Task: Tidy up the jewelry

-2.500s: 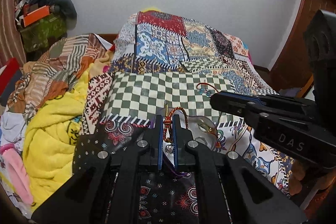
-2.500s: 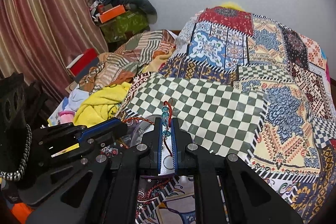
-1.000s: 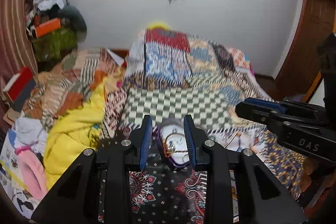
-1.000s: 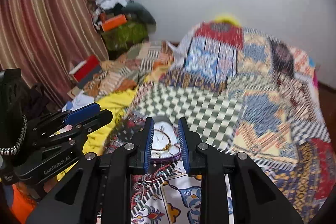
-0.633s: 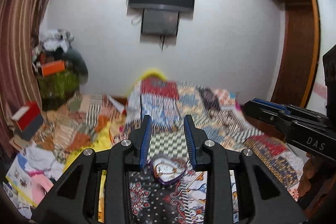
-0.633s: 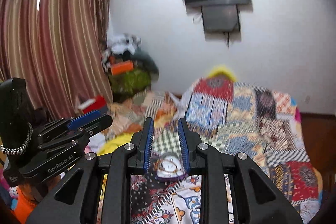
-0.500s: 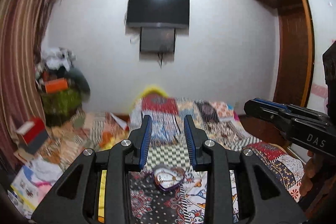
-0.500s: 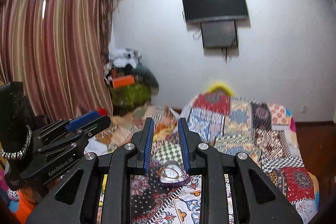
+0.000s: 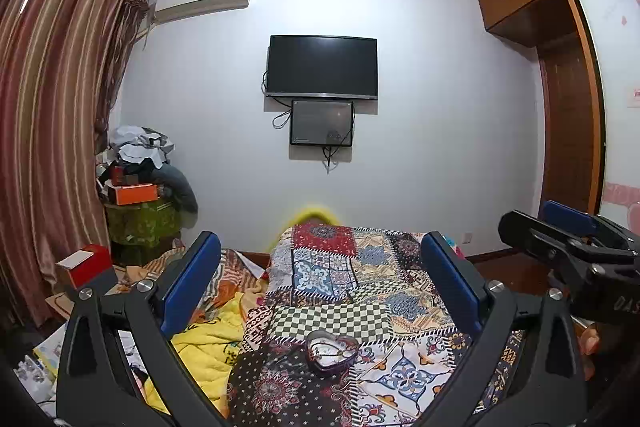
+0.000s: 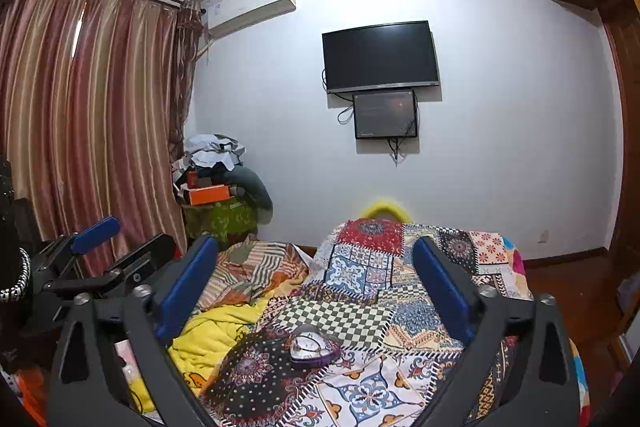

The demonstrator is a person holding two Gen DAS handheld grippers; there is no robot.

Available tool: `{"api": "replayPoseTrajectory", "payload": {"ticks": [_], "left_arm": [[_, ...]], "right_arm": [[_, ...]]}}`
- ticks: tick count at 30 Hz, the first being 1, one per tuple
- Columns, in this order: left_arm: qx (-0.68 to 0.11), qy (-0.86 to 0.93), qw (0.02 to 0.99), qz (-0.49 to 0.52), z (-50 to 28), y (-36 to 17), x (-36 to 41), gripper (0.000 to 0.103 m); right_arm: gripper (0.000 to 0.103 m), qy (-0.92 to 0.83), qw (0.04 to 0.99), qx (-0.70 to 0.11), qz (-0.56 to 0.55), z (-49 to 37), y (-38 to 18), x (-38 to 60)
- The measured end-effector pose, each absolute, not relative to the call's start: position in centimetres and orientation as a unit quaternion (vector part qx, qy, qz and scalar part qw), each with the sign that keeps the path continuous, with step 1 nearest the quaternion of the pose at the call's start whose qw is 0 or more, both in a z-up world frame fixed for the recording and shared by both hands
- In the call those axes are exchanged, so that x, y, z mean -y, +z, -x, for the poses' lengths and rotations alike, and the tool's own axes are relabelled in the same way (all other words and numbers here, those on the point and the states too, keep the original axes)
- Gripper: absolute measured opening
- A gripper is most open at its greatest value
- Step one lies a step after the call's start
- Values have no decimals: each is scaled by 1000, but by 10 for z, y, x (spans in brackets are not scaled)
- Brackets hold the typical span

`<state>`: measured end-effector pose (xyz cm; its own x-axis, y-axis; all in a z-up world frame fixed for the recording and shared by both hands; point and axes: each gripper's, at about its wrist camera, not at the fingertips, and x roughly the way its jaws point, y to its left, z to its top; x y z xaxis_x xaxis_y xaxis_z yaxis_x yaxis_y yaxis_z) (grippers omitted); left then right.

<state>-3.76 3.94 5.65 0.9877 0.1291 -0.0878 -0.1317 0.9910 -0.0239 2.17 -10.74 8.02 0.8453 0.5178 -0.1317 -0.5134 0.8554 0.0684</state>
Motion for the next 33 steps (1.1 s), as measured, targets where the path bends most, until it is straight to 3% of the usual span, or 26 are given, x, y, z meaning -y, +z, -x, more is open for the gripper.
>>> {"api": "replayPoseTrajectory", "payload": {"ticks": [33], "left_arm": [[-62,74,995,16,32,48,-36,102]], "right_arm": [[102,257,960,-106,-19,-21,69,117]]}}
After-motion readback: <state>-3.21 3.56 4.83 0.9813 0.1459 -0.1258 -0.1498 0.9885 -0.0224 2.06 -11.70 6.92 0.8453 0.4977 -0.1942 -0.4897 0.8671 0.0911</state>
